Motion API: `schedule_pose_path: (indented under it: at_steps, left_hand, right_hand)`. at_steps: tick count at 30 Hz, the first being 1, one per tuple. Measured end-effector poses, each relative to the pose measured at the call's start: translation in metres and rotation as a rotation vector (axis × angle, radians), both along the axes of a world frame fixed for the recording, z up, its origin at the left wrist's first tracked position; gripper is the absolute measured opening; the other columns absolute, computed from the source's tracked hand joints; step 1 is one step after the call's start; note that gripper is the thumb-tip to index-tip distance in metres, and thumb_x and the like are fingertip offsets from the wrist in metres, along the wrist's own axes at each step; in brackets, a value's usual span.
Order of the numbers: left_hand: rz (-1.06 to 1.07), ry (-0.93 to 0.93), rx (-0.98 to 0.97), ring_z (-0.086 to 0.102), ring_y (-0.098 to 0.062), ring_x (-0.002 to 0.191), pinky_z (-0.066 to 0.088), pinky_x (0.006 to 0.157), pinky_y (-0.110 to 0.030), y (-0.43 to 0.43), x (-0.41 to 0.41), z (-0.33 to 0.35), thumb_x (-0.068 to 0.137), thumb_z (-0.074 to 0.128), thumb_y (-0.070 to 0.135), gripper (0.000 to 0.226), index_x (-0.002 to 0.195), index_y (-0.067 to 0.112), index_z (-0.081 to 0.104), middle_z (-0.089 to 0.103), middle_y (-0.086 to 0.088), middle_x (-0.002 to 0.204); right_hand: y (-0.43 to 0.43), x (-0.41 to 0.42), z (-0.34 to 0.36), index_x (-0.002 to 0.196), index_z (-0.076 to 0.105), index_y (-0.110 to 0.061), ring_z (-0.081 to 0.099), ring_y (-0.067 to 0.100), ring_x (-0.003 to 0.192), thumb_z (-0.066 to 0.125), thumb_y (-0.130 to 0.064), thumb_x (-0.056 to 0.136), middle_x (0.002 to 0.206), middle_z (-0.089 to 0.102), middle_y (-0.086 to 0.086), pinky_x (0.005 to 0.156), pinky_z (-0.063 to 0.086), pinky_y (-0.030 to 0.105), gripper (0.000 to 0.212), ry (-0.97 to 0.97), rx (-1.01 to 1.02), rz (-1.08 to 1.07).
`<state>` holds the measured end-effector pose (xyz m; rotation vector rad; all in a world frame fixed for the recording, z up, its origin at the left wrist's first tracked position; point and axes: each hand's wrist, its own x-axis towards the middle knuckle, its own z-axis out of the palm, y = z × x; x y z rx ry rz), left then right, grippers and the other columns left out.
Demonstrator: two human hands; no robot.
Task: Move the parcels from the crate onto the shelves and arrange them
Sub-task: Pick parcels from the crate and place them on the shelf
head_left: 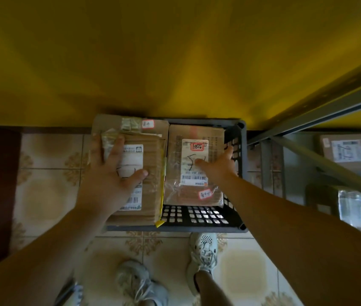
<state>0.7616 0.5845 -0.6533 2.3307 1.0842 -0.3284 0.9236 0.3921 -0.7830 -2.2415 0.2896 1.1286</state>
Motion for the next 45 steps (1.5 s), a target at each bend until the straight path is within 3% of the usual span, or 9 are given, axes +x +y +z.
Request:
schedule_pose_path:
  at_steps: [3, 5, 14, 20, 29, 34, 39, 42, 45]
  left_hand:
    - [0.002, -0.022, -0.009, 0.008, -0.026, 0.148, 0.026, 0.114, -0.041, 0.0, -0.005, -0.002, 0.08, 0.065, 0.055, 0.091, 0.153, 0.038, 0.013, -0.016, 0.004, 0.161]
    - [0.002, -0.016, -0.003, 0.009, -0.028, 0.148, 0.029, 0.112, -0.045, 0.001, -0.005, -0.002, 0.079, 0.065, 0.056, 0.091, 0.152, 0.039, 0.013, -0.015, 0.004, 0.161]
    - [-0.012, 0.002, 0.004, 0.005, -0.027, 0.149, 0.027, 0.114, -0.046, 0.002, -0.006, -0.001, 0.08, 0.064, 0.057, 0.09, 0.152, 0.039, 0.013, -0.017, 0.004, 0.161]
    - [-0.075, 0.069, 0.11, -0.006, -0.027, 0.148, 0.011, 0.117, -0.055, 0.001, -0.006, 0.005, 0.071, 0.041, 0.082, 0.095, 0.152, 0.042, 0.011, -0.013, -0.001, 0.162]
    - [-0.42, 0.018, 0.149, -0.009, -0.024, 0.149, -0.008, 0.118, -0.042, -0.058, 0.046, 0.032, 0.093, 0.05, 0.051, 0.072, 0.153, 0.028, 0.017, 0.003, -0.005, 0.163]
    - [-0.358, -0.019, -0.083, 0.0, -0.022, 0.149, 0.013, 0.119, -0.043, -0.09, 0.053, 0.035, 0.092, 0.057, 0.043, 0.072, 0.152, 0.031, 0.018, -0.001, 0.001, 0.162]
    - [0.095, -0.022, -0.56, 0.031, -0.022, 0.14, 0.039, 0.101, -0.035, -0.11, 0.051, 0.044, 0.086, 0.07, 0.032, 0.1, 0.152, 0.039, -0.005, 0.023, 0.002, 0.157]
    - [0.119, -0.114, -0.706, 0.05, -0.003, 0.114, 0.043, 0.068, -0.008, -0.113, 0.049, 0.049, 0.086, 0.069, 0.017, 0.088, 0.149, 0.039, 0.012, 0.051, 0.019, 0.121]
    - [0.112, -0.216, -0.748, 0.049, 0.013, 0.089, 0.042, 0.063, -0.004, -0.118, 0.046, 0.062, 0.086, 0.069, 0.01, 0.075, 0.137, 0.045, 0.027, 0.054, 0.028, 0.101]
  right_hand:
    - [-0.007, -0.001, 0.006, 0.142, 0.036, -0.024, 0.068, 0.03, 0.097, 0.063, -0.079, 0.036, 0.127, 0.06, 0.009, 0.078, 0.061, 0.045, 0.123, -0.021, -0.073, 0.028]
    - [-0.01, 0.002, 0.01, 0.13, 0.055, -0.024, 0.067, 0.025, 0.095, 0.071, -0.07, 0.058, 0.123, 0.061, 0.007, 0.082, 0.059, 0.04, 0.087, -0.028, -0.068, 0.034]
    - [-0.031, -0.014, 0.01, 0.114, 0.06, -0.023, 0.06, 0.01, 0.077, 0.06, -0.028, 0.096, 0.101, 0.067, -0.004, 0.061, 0.047, 0.025, 0.019, -0.077, 0.05, -0.031]
    - [-0.039, -0.02, 0.02, 0.106, 0.059, -0.022, 0.062, 0.012, 0.077, 0.053, -0.028, 0.099, 0.095, 0.066, -0.004, 0.06, 0.049, 0.026, 0.011, -0.146, 0.013, -0.034]
    - [-0.069, 0.001, 0.072, 0.102, 0.06, -0.025, 0.057, 0.012, 0.07, 0.05, -0.029, 0.099, 0.081, 0.06, -0.008, 0.055, 0.04, 0.022, 0.01, -0.227, -0.037, 0.004]
    - [-0.073, 0.003, 0.102, 0.098, 0.062, -0.029, 0.064, 0.02, 0.08, 0.051, -0.035, 0.098, 0.087, 0.066, -0.007, 0.069, 0.052, 0.032, 0.012, -0.271, -0.002, -0.036]
    - [-0.079, 0.004, 0.137, 0.107, 0.067, -0.026, 0.066, 0.016, 0.086, 0.053, -0.037, 0.099, 0.096, 0.07, -0.007, 0.065, 0.044, 0.028, 0.02, -0.299, 0.098, -0.188]
    - [-0.08, 0.002, 0.159, 0.11, 0.066, -0.023, 0.066, 0.016, 0.09, 0.055, -0.036, 0.099, 0.097, 0.07, -0.008, 0.071, 0.044, 0.029, 0.02, -0.322, 0.157, -0.261]
    - [-0.077, -0.003, 0.182, 0.109, 0.056, -0.027, 0.063, 0.014, 0.088, 0.05, -0.038, 0.1, 0.098, 0.065, -0.009, 0.069, 0.044, 0.028, 0.016, -0.354, 0.208, -0.307]
